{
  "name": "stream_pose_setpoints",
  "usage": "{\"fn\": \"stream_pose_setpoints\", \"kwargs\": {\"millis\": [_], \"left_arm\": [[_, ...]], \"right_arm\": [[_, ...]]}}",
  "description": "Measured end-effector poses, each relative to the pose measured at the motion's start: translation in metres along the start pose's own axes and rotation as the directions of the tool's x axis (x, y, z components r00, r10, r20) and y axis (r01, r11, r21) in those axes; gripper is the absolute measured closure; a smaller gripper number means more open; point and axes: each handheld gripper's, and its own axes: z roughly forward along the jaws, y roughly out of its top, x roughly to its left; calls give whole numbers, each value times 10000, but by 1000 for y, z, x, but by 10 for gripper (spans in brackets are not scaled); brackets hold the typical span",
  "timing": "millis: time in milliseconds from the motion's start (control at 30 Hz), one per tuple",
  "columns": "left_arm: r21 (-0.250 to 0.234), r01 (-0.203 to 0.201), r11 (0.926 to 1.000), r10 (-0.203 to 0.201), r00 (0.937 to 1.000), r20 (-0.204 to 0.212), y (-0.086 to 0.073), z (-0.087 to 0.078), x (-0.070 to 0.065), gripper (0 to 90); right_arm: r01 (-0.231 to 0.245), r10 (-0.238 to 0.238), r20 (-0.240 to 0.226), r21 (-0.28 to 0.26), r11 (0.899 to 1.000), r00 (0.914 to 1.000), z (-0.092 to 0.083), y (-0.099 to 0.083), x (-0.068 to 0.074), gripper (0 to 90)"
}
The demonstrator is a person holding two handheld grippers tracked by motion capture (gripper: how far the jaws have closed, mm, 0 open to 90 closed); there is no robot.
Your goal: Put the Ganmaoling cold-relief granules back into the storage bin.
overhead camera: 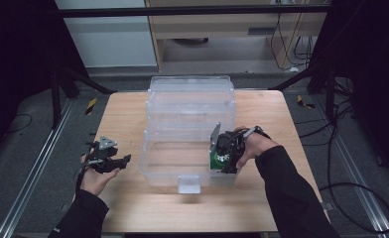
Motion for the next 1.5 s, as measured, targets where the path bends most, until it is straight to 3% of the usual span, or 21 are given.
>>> {"fn": "stream_pose_setpoints", "kwargs": {"millis": [333,467,667,867,967,1267,1367,1467,1500], "left_arm": [[3,-17,10000,17,10000,-5,0,0,0,397],[30,-33,10000,33,10000,-6,0,0,0,397],[-7,-20,10000,20,10000,-11,1,-1,0,397],[-44,51,10000,-51,10000,-17,0,-2,1,399],[-168,64,9998,-63,10000,62,1,-2,1,400],[-252,55,9997,-53,10000,72,2,-5,0,405],[-269,32,9996,-30,10000,72,2,-5,0,405],[-250,46,9997,-44,10000,64,2,-4,0,405],[-251,59,9997,-58,10000,61,2,-4,0,405]], "right_arm": [[-143,141,113,162,9998,9998,-1,0,1,157],[-257,261,310,-134,9996,9992,-8,-1,1,169],[-495,502,518,-153,9987,9974,-14,-2,4,176],[-784,846,1059,-620,9950,9908,-28,-5,9,210],[-972,1099,1350,-973,9905,9847,-39,-8,14,231],[-1525,1840,1619,-1893,9700,9695,-56,-11,23,283],[-1548,1878,1530,-2047,9665,9702,-58,-9,27,291],[-2010,2337,1081,-2504,9470,9663,-58,-8,30,314],[-1970,2310,1130,-2521,9474,9664,-58,-7,31,320]]}}
